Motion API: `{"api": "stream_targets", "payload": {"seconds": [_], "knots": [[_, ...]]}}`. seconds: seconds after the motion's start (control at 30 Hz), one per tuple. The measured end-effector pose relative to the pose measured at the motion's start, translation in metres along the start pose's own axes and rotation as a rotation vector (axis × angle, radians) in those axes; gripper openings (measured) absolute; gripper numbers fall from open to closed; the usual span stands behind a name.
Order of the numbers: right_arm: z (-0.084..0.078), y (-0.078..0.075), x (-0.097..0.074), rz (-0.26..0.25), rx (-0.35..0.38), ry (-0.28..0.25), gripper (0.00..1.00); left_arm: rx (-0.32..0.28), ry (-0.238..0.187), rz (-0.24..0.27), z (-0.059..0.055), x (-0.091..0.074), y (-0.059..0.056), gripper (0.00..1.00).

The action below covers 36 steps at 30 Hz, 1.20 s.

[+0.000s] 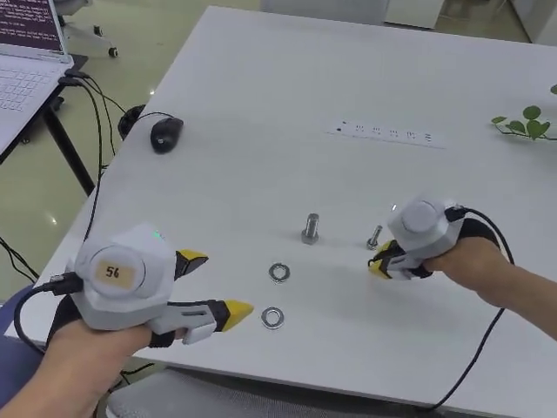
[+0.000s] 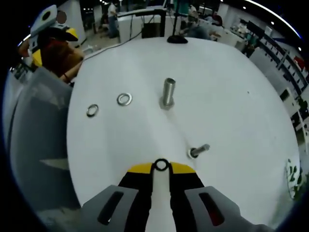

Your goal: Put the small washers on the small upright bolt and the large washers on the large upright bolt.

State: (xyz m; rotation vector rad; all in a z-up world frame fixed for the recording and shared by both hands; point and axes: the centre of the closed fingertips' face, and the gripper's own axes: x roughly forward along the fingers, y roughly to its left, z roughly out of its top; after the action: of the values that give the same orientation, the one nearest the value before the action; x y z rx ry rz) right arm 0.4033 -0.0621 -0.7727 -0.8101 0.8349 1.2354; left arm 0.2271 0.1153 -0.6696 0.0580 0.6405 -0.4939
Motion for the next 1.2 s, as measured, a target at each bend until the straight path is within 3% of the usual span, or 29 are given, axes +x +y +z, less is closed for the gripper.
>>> {"api": "stream_targets", "payload": {"seconds": [0.27, 0.53, 0.83, 1.2], "knots": [[0.002, -0.03, -0.02, -0.043, -0.032, 0.011, 0.13, 0.008, 0.0, -0.014, 0.003, 0.004, -0.004, 0.57], [0.014, -0.053, -0.031, -0.063, -0.064, 0.013, 0.13, 0.007, 0.007, -0.011, 0.002, 0.003, -0.002, 0.57], [0.035, -0.055, -0.037, -0.048, -0.123, 0.028, 0.13, 0.003, 0.006, -0.007, 0.002, 0.002, -0.002, 0.57], [0.03, -0.043, -0.019, 0.014, -0.165, 0.083, 0.13, -0.012, 0.009, 0.004, -0.002, 0.0, -0.001, 0.57]]}}
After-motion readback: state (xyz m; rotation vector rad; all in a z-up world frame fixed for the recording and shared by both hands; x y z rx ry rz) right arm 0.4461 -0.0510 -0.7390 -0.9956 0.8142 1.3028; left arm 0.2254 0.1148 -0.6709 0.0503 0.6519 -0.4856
